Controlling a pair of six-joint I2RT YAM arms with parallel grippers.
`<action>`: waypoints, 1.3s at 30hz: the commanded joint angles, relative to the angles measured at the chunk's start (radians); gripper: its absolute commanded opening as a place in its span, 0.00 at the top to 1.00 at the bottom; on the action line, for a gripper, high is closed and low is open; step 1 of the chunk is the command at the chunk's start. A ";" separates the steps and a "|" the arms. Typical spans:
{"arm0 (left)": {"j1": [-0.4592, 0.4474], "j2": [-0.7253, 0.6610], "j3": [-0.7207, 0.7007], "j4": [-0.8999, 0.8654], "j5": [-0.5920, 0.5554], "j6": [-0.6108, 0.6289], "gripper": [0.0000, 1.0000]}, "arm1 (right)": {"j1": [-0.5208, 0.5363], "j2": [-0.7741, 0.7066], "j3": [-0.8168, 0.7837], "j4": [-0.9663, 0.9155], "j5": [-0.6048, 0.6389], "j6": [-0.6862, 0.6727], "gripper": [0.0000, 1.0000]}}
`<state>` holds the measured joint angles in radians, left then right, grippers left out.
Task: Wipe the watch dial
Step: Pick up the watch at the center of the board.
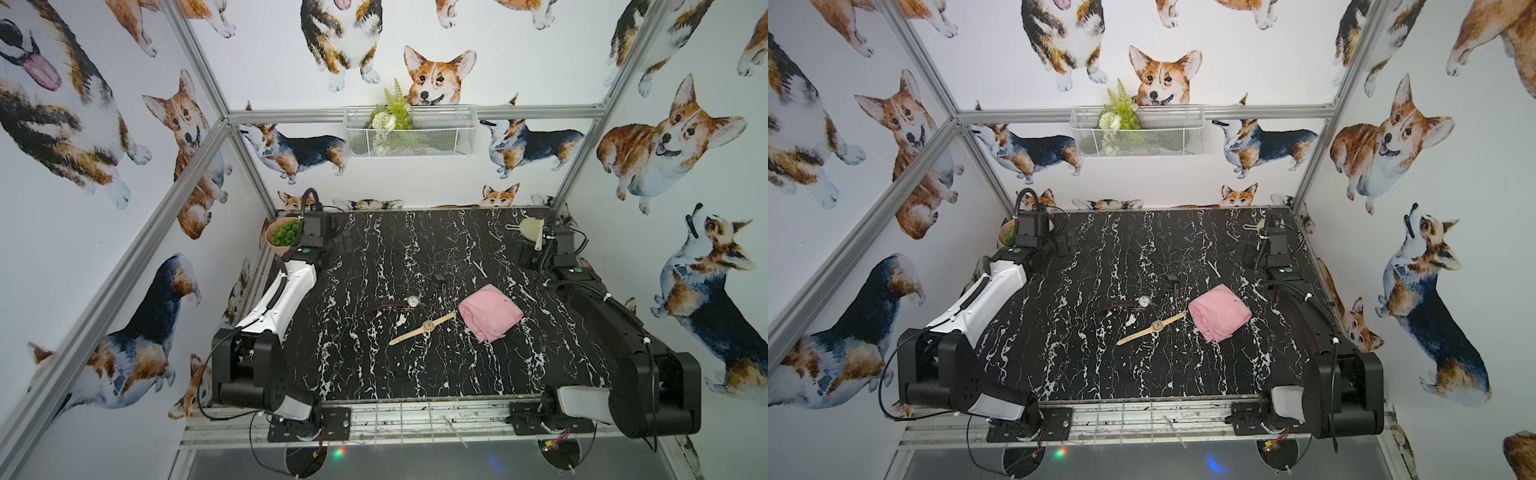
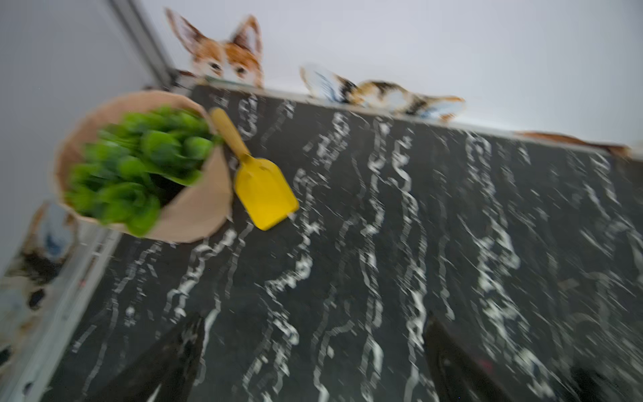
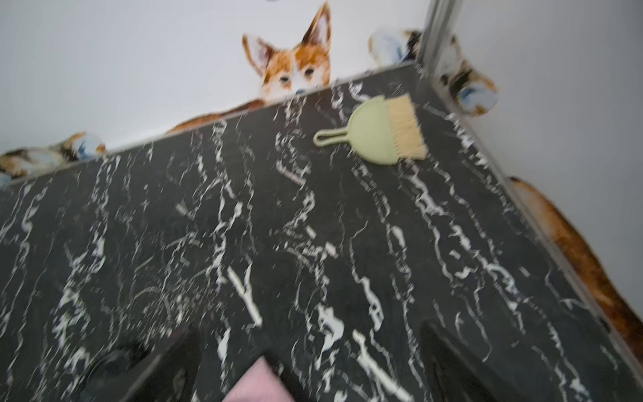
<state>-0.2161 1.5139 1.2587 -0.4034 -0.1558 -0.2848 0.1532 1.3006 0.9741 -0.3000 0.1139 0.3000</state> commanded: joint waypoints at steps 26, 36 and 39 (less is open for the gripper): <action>-0.352 0.282 -0.145 0.189 0.414 -1.021 0.00 | 0.352 0.108 -0.011 -0.385 -0.122 0.289 0.00; -0.330 0.397 -0.064 0.014 0.299 -0.874 0.01 | 0.352 0.065 -0.015 -0.416 -0.085 0.260 0.00; -0.317 0.400 -0.047 -0.052 0.250 -0.829 0.03 | 0.352 0.051 -0.028 -0.420 -0.086 0.256 0.00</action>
<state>-0.5488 1.8950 1.2030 -0.3027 0.2043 -1.1839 0.5041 1.3678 0.9569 -0.7013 0.0090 0.5575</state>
